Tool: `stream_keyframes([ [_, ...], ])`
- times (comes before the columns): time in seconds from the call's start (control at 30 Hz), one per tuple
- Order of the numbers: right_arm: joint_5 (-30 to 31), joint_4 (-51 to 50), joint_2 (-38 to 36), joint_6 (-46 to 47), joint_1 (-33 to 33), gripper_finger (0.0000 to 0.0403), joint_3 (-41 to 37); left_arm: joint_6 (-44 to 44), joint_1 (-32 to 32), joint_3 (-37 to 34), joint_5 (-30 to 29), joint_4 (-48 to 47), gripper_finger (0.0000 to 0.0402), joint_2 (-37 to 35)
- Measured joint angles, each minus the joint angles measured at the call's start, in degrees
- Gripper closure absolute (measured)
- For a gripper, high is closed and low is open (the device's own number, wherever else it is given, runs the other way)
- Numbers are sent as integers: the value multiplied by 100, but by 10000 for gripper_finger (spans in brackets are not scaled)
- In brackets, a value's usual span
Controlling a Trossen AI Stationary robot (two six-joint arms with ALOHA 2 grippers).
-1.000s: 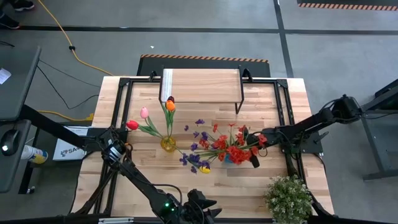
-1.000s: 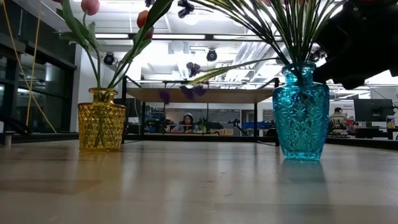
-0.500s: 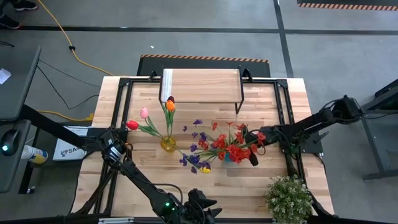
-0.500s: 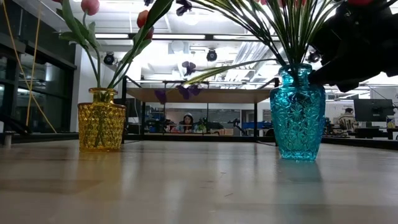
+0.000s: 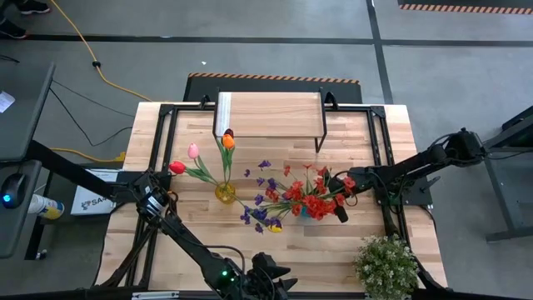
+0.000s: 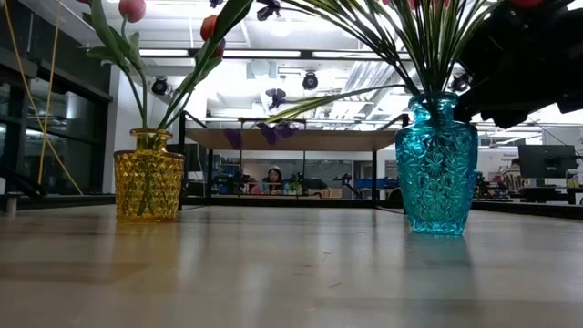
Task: Pick and place flowers into a vace then onto a shelf
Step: Put the blue vase with flowers on the shelf
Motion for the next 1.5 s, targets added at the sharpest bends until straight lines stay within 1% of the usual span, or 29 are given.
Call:
stream_keyframes([
  [0.33, -33, 32, 56, -26, -42, 123, 0, 0, 0, 0, -34, 2, 170, 0],
  [0.57, -160, 446, 412, -24, -248, 123, 2, -9, 0, 0, -49, 7, 170, 0],
  [0.77, -219, 704, 595, -26, -254, 123, 11, -20, 0, 0, -52, 7, 170, 0],
  [1.07, -146, 1026, 888, -101, -254, 123, 22, -20, 0, 0, -57, 9, 170, 0],
  [1.5, -82, 1016, 894, -136, -251, 124, 21, -22, 0, 0, -71, 7, 170, 0],
])
